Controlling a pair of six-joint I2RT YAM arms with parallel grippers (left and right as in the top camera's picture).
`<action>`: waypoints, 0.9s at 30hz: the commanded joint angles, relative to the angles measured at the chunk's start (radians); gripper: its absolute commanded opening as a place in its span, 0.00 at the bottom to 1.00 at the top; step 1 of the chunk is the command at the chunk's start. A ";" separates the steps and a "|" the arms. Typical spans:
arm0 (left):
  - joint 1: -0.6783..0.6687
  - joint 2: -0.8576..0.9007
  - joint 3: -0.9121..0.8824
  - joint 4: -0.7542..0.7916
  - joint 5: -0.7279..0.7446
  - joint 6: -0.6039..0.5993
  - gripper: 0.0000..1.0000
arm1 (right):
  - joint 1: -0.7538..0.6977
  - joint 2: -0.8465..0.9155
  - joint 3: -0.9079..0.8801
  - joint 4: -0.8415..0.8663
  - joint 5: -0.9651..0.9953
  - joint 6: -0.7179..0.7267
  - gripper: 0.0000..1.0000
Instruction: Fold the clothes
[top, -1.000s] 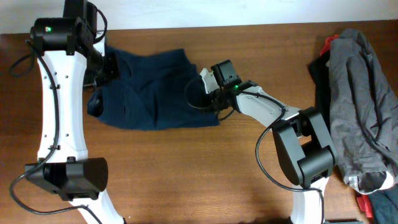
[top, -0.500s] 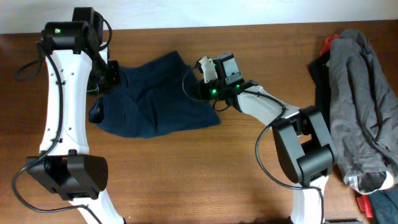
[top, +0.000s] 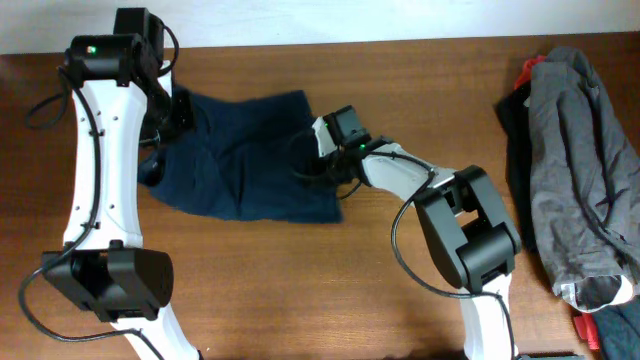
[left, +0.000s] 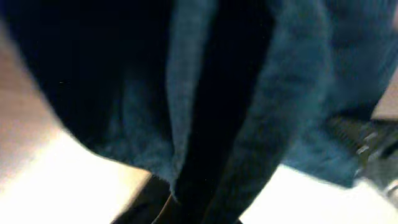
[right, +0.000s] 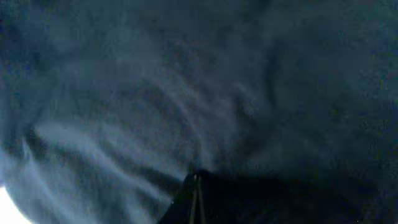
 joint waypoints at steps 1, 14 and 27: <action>0.005 -0.010 0.005 0.039 0.090 -0.047 0.01 | 0.081 0.018 -0.028 -0.079 0.027 0.077 0.04; -0.145 -0.002 -0.089 0.180 0.129 -0.166 0.01 | 0.158 -0.131 -0.028 -0.170 0.087 0.050 0.04; -0.223 0.000 -0.242 0.235 0.159 -0.200 0.01 | 0.006 -0.439 -0.028 -0.415 0.622 0.095 0.04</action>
